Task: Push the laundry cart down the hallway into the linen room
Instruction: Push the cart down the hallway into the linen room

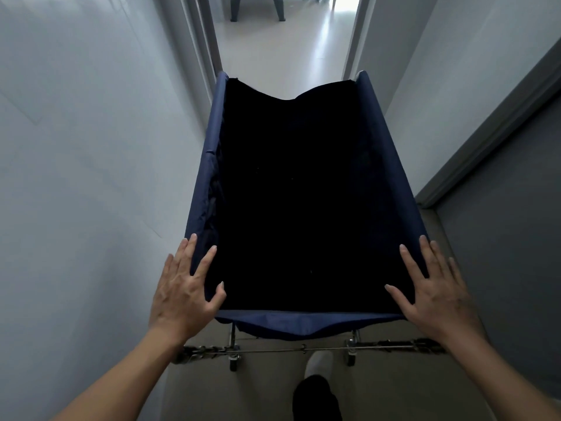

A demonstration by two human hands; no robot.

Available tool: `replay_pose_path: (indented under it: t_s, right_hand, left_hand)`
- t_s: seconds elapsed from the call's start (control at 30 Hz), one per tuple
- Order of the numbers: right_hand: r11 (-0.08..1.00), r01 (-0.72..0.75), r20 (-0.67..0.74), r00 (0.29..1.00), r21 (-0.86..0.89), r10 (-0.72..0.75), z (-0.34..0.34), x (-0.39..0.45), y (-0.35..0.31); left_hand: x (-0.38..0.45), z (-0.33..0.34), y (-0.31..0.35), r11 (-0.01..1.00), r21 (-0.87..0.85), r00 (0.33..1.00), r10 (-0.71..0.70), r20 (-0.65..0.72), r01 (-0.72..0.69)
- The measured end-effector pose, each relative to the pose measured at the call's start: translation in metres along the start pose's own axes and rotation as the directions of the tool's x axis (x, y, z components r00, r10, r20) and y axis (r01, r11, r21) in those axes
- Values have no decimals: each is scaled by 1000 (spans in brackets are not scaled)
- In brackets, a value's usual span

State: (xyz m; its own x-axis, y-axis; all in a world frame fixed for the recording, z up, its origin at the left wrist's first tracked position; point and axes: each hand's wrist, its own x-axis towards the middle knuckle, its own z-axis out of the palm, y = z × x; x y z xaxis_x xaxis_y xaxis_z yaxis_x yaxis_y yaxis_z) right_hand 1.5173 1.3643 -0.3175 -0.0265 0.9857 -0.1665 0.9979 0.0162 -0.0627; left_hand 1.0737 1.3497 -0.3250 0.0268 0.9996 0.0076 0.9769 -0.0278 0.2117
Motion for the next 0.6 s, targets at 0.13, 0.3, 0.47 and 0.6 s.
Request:
replay_pose_path:
  t_s: [0.13, 0.3, 0.47, 0.6]
  right_hand:
    - [1000, 4, -11, 1000, -19, -5, -5, 48, 4]
    - [999, 31, -43, 999, -8, -31, -12, 116, 10]
    - [999, 53, -73, 996, 5, -53, -18, 185, 14]
    - [998, 69, -88, 994, 11, -68, -25, 235, 17]
  left_hand:
    - [49, 1, 0, 1000, -3, 1000, 11, 1, -11]
    - [117, 2, 2, 1000, 8, 1000, 15, 17, -15]
    - [185, 4, -1, 1000, 9, 1000, 13, 27, -13]
    - [236, 7, -3, 1000, -4, 1000, 18, 18, -18]
